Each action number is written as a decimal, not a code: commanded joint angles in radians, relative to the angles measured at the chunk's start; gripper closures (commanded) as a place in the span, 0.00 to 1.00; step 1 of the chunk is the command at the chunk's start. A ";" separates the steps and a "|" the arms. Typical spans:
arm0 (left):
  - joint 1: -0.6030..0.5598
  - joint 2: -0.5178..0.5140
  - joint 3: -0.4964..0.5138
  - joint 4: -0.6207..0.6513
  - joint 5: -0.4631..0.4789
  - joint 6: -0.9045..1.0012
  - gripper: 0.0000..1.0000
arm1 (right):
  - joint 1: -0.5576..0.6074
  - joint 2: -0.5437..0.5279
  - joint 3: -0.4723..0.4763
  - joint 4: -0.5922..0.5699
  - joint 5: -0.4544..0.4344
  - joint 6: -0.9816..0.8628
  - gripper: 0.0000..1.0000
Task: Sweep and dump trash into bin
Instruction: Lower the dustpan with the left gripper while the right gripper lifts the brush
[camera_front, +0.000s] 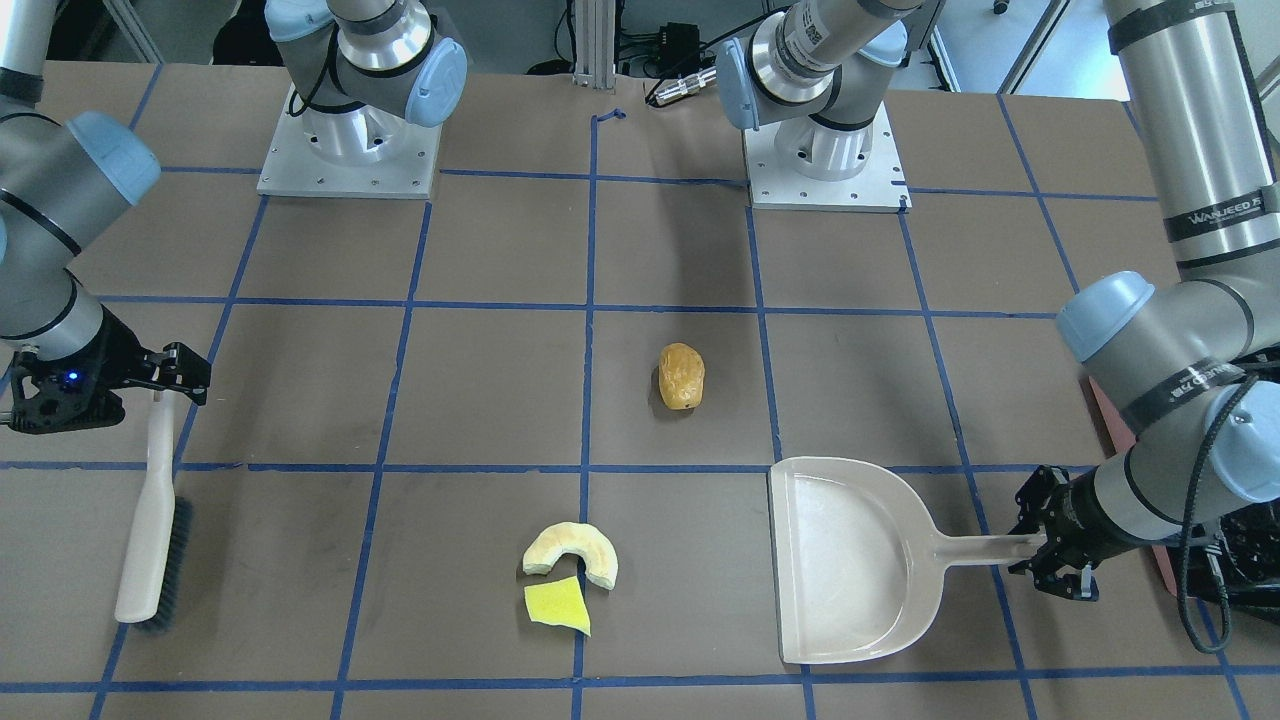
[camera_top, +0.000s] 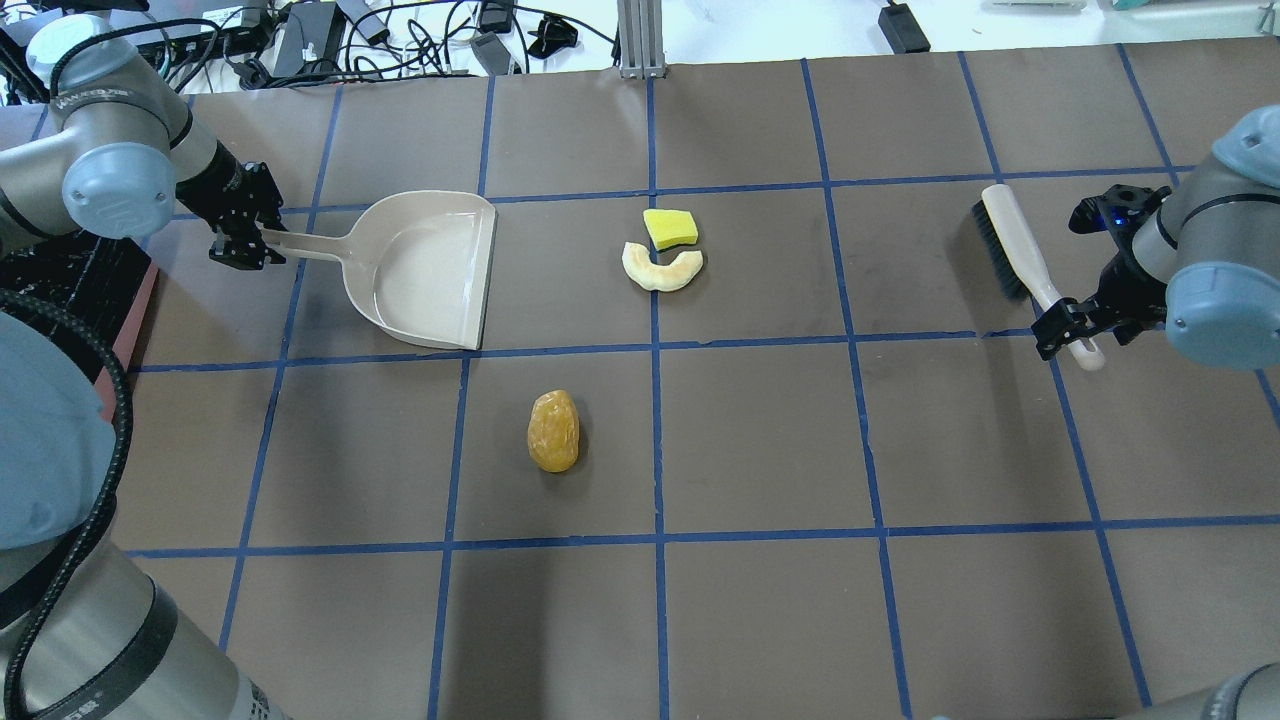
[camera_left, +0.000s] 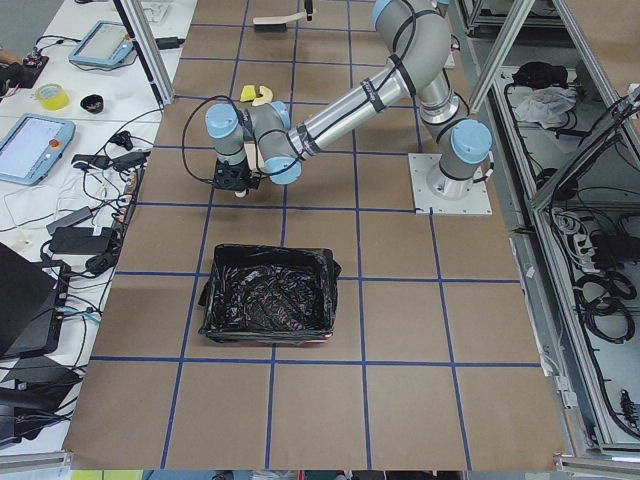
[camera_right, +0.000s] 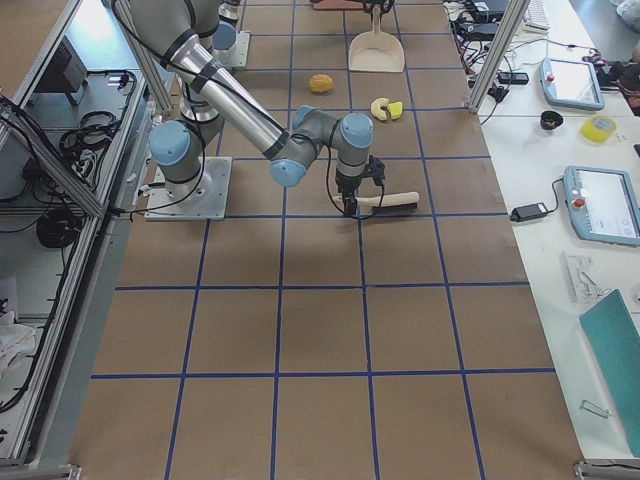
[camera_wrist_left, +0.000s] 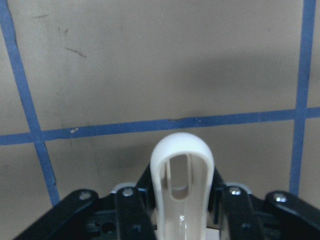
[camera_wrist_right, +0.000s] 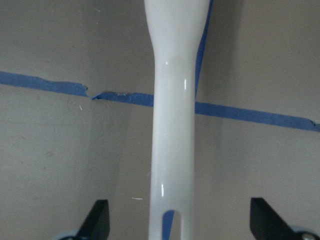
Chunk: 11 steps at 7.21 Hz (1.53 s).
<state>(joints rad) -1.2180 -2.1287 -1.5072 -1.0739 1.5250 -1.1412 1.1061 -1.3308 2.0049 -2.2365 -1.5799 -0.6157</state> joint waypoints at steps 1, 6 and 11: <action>-0.011 -0.007 0.004 0.032 0.000 -0.084 1.00 | 0.000 0.001 0.002 -0.022 0.034 0.001 0.05; -0.140 0.041 0.016 0.081 0.001 -0.140 1.00 | 0.000 -0.002 0.008 -0.017 0.024 0.020 0.34; -0.156 0.035 0.013 0.086 -0.093 -0.133 1.00 | 0.000 -0.005 0.015 -0.040 0.031 0.033 0.73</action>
<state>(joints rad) -1.3694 -2.0893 -1.4930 -0.9887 1.4685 -1.2747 1.1060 -1.3355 2.0205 -2.2614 -1.5495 -0.5905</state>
